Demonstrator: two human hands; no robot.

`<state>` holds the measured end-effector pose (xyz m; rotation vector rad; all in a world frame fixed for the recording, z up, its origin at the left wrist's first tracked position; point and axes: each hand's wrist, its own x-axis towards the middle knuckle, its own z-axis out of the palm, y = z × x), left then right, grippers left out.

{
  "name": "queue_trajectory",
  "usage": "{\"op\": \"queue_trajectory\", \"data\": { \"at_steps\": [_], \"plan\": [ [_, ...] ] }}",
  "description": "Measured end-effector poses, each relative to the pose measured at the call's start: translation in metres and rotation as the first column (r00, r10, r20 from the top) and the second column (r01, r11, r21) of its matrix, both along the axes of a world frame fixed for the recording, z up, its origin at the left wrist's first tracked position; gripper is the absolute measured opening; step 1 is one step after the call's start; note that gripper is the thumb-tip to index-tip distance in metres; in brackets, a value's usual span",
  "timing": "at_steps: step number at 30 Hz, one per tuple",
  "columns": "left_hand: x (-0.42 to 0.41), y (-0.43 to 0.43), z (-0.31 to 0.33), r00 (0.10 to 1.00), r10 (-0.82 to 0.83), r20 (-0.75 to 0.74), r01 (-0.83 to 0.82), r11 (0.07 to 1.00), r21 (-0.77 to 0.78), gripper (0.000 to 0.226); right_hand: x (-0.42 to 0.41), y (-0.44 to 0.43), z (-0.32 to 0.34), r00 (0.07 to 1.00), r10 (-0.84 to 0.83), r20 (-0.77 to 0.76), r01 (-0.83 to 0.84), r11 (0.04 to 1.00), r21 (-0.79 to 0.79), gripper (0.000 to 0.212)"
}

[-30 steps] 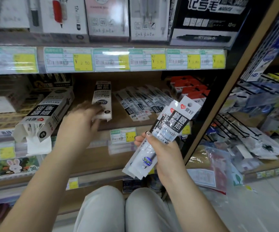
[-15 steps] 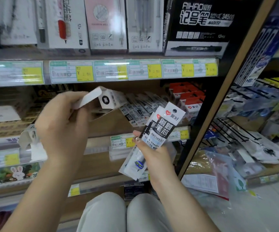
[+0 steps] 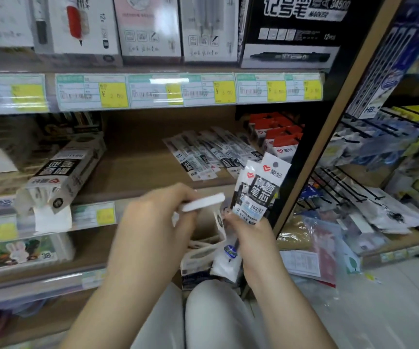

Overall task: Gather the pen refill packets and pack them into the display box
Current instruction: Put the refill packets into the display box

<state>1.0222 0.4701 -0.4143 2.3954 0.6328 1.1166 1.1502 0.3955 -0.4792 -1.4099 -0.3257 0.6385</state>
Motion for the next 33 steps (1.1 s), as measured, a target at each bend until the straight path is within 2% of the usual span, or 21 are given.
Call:
{"op": "queue_trajectory", "data": {
  "at_steps": [3, 5, 8, 10, 14, 16, 20, 24, 26, 28, 29, 31, 33],
  "plan": [
    [0.017, 0.004, -0.043, 0.993, 0.022, -0.115, -0.038, 0.990, -0.139, 0.010, 0.000, -0.010, -0.001, 0.993, 0.063, 0.100, -0.060, 0.998, -0.029, 0.010],
    [0.022, 0.010, -0.064, 0.994, 0.023, -0.104, -0.046, 0.972, -0.231, 0.014, 0.001, -0.016, -0.004, 0.979, 0.121, 0.165, -0.113, 0.992, -0.060, 0.009],
    [0.025, 0.013, -0.076, 0.998, 0.042, -0.049, -0.058, 0.926, -0.372, 0.021, -0.001, -0.022, -0.013, 0.931, 0.243, 0.271, -0.196, 0.962, -0.189, 0.029],
    [0.025, 0.015, -0.077, 0.998, 0.040, -0.040, -0.053, 0.908, -0.416, 0.025, -0.004, -0.022, -0.019, 0.891, 0.273, 0.362, -0.164, 0.938, -0.305, 0.031],
    [0.022, 0.017, -0.074, 1.000, -0.008, -0.021, -0.002, 0.907, -0.422, 0.029, -0.001, -0.020, -0.026, 0.856, 0.194, 0.479, -0.009, 0.932, -0.362, 0.018],
    [0.019, 0.016, -0.074, 0.999, -0.035, -0.010, 0.028, 0.906, -0.421, 0.033, 0.001, -0.019, -0.030, 0.839, 0.160, 0.520, 0.052, 0.928, -0.368, 0.012],
    [0.017, 0.019, -0.072, 0.998, -0.060, 0.008, 0.057, 0.884, -0.463, 0.029, -0.002, -0.019, -0.031, 0.820, 0.073, 0.567, 0.137, 0.938, -0.320, 0.014],
    [0.019, 0.015, -0.071, 0.997, 0.000, 0.072, 0.028, 0.921, -0.389, 0.044, -0.005, -0.021, -0.029, 0.837, 0.020, 0.547, 0.164, 0.944, -0.286, 0.012],
    [0.019, 0.012, -0.069, 0.996, 0.050, 0.071, -0.033, 0.975, -0.219, 0.053, -0.007, -0.021, -0.028, 0.842, 0.007, 0.539, 0.174, 0.943, -0.283, 0.018],
    [0.017, 0.009, -0.069, 0.998, 0.003, 0.068, -0.001, 1.000, -0.020, 0.045, -0.008, -0.022, -0.028, 0.839, 0.006, 0.543, 0.183, 0.938, -0.293, 0.024],
    [0.017, 0.006, -0.070, 0.998, -0.024, 0.066, 0.022, 0.999, 0.030, 0.042, -0.008, -0.023, -0.028, 0.836, 0.005, 0.549, 0.189, 0.936, -0.296, 0.025],
    [0.015, 0.001, -0.070, 0.996, -0.037, 0.077, 0.036, 0.999, 0.005, 0.041, -0.009, -0.023, -0.026, 0.823, 0.007, 0.568, 0.199, 0.933, -0.300, 0.027],
    [0.013, -0.005, -0.068, 0.994, -0.008, 0.110, 0.019, 0.995, -0.099, 0.040, -0.008, -0.024, -0.024, 0.799, 0.017, 0.601, 0.213, 0.926, -0.310, 0.029]
  ]
}}
